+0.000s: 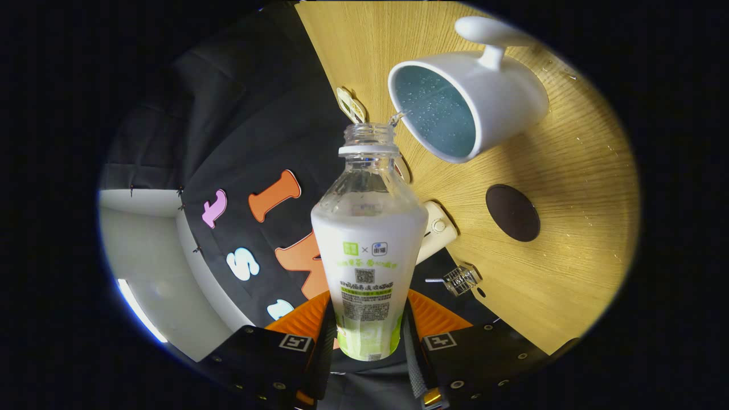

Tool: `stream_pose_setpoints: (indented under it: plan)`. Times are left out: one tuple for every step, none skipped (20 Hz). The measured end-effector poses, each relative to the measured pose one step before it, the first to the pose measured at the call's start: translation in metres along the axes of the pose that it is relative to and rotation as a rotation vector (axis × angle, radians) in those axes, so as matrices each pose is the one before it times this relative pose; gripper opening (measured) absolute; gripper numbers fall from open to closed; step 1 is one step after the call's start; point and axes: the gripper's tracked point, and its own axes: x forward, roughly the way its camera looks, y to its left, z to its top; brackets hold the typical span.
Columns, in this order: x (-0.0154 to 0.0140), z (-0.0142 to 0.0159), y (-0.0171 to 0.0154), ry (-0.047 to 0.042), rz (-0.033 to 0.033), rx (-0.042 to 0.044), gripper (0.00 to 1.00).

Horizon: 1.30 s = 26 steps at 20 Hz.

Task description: Take the bottle from table, then pour the juice into the cup, finally place the bottle on the coaster

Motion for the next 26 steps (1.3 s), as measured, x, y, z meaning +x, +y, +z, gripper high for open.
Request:
stream_pose_setpoints:
  plan:
    - [0.00085,-0.00153,0.00106,-0.00157,0.00124,0.00565,0.57]
    - [0.00013,-0.00065,-0.00007,0.00074,0.00125,0.00462,0.57]
    - [-0.00019,-0.00044,0.00179,0.00006,0.00427,0.0065,0.57]
    - [-0.00013,-0.00058,0.00054,0.00068,0.00529,0.00841,0.57]
    - [0.00034,-0.00024,0.00143,-0.00039,0.00552,0.00808,0.57]
    - [0.00083,-0.00028,0.00048,0.00157,0.00413,0.00677,0.57]
    - [0.00014,-0.00005,0.00164,-0.0012,0.00436,0.00893,0.57]
    - [0.00001,0.00031,-0.00005,0.00213,0.00553,0.00673,0.57]
    - [-0.00077,0.00093,0.0007,0.00021,0.00495,0.01063,0.57]
    - [0.00019,0.00043,0.00111,-0.0015,0.00514,0.01065,0.57]
    - [0.00045,-0.00086,0.00136,0.00009,0.00338,0.00945,0.57]
    - [-0.00019,0.0001,0.00139,-0.00083,0.00505,0.00793,0.57]
    - [-0.00021,0.00108,-0.0004,-0.00652,0.00406,0.0042,0.57]
    - [-0.00071,-0.00031,0.00045,-0.00351,0.0051,0.00451,0.57]
    - [0.00037,-0.00304,0.00317,-0.00458,0.00703,0.00815,0.57]
    - [0.00113,-0.00183,0.00154,-0.00043,0.00606,0.0102,0.57]
    - [0.00024,-0.00106,0.00257,0.0004,0.00733,0.00881,0.57]
    - [-0.0006,-0.00055,0.00047,0.00101,0.00117,0.0027,0.57]
    - [-0.00188,0.0003,0.00087,-0.00191,-0.00118,-0.00123,0.57]
    - [-0.0008,0.00006,-0.0007,-0.00057,-0.00121,0.00106,0.57]
    - [-0.00003,-0.00004,0.00128,0.00134,0.00225,0.0064,0.57]
    - [-0.00098,0.00095,-0.00076,-0.00043,0.00069,0.00901,0.57]
    - [-0.00005,0.00016,0.00165,0.00348,0.00245,0.00906,0.57]
    - [-0.00015,-0.00024,0.00084,0.00028,0.00238,0.00777,0.57]
    - [0.0026,-0.00242,0.00217,0.00458,0.0001,0.00641,0.57]
    - [0.00139,0.00031,-0.0002,-0.00204,-0.00362,-0.00099,0.57]
